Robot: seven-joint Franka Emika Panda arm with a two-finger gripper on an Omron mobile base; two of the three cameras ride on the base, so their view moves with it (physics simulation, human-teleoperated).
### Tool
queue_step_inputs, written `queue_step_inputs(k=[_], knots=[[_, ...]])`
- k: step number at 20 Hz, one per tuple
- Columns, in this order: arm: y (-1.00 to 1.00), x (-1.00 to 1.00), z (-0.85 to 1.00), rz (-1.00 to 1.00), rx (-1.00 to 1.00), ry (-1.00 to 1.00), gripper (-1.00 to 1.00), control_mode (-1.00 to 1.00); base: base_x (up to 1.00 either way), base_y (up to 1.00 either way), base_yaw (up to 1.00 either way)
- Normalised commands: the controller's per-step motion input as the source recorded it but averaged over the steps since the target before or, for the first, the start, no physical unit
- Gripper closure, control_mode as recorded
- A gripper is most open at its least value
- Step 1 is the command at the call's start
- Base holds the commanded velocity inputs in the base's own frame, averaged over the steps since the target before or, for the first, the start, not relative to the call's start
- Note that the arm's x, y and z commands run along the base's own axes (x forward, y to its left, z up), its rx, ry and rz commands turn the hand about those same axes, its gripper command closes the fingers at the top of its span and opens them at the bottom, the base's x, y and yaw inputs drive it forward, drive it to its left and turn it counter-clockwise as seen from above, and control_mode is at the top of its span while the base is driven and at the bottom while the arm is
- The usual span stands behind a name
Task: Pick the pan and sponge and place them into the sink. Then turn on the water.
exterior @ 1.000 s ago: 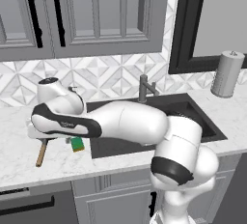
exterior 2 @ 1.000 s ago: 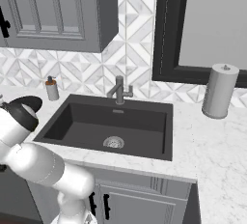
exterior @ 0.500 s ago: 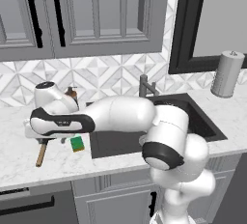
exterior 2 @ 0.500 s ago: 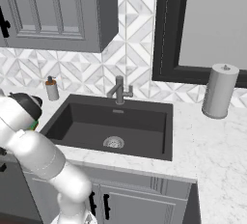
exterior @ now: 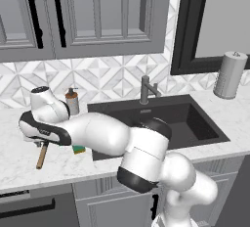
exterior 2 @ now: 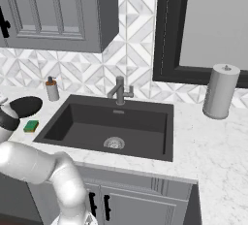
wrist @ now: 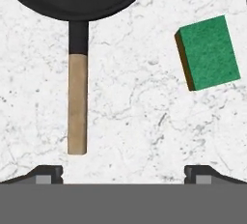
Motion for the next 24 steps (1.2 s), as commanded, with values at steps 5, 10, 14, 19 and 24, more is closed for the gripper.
queue_step_inputs(k=[5,10,14,19,24], knots=[[0.11,0.13,-0.26,0.00,-0.04,0.00,-1.00,-1.00,0.00,0.00,0.00],[0.01,0.06,-0.46,0.00,-0.02,-0.02,-1.00,-1.00,0.00,0.00,0.00],[0.00,0.27,-0.27,0.00,0.00,-0.12,-1.00,-1.00,0.00,0.00,0.00],[0.07,0.24,-0.27,0.00,-0.01,-0.14,-1.00,-1.00,0.00,0.00,0.00],[0.09,0.18,-0.43,0.00,0.00,-0.10,-1.00,-1.00,0.00,0.00,0.00]])
